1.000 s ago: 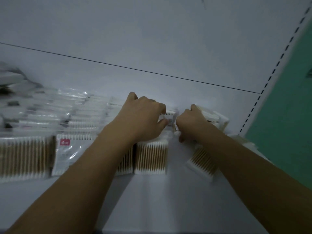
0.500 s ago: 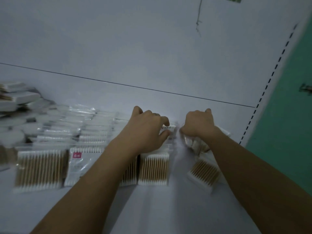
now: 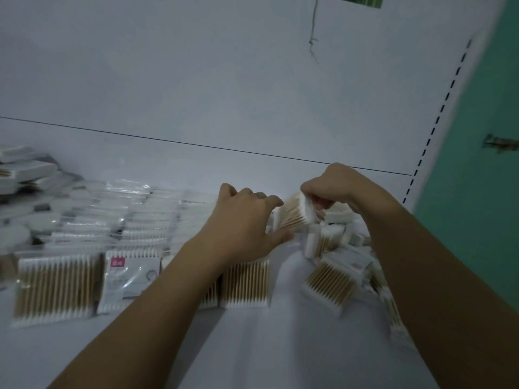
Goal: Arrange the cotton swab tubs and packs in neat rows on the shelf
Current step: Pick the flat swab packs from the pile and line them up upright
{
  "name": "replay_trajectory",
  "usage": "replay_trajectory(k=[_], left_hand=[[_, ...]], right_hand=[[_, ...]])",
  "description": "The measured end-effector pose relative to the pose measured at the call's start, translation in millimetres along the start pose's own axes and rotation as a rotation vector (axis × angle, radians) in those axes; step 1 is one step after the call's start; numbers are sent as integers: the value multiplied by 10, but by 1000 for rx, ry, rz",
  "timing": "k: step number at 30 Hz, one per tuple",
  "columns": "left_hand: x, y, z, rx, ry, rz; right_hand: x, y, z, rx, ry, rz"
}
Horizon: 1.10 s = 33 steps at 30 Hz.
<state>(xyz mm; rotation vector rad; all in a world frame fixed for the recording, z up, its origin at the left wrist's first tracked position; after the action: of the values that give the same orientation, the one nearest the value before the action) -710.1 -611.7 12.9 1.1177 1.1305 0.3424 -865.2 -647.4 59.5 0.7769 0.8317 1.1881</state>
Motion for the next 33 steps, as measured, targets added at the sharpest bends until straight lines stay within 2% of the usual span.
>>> replay_trajectory(k=[3,5,7,10,12,14,16,19,22,24,29,33], left_hand=[[-11,62,-87,-21,8,-74],[-33,131,-60,65,37,-170],[-33,204,86,388,133,-256],[-11,166,285,906,326,-215],[-5,140,314,1029,364,-190],[-15,144,313,1005,347,-197],[-18,131,315,873,321,-197],[13,145,368,466,305,-204],[25,126,381,180,261,-127],[19,95,360,119,242,-71],[-19,47,290,46,203,-50],[-38,-3,279,54,189,-19]], right_hand=[[178,68,81,-193,50,22],[266,91,109,-293,101,35],[292,121,99,-430,146,-7],[303,142,83,-575,268,-142],[299,40,168,-575,386,-98],[289,-71,270,-575,466,-32],[217,-94,274,-566,470,-97],[30,-5,112,-354,335,-344],[-117,-96,-47,-152,183,-357],[-159,-268,-114,-110,154,-302],[-183,-629,-199,-88,185,-165],[-154,-723,-251,-24,223,-121]])
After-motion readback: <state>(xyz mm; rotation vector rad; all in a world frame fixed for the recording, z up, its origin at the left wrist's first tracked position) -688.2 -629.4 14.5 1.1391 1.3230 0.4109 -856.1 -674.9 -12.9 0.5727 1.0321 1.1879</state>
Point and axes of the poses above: each hand's wrist, its own x-axis away from the middle knuckle, its own y-axis out of the back of the hand, z = x × y, the point moved 7 cm from there along -x, towards the middle knuckle, and after that the axes turned 2 degrees about x, right-handed, at the moved point
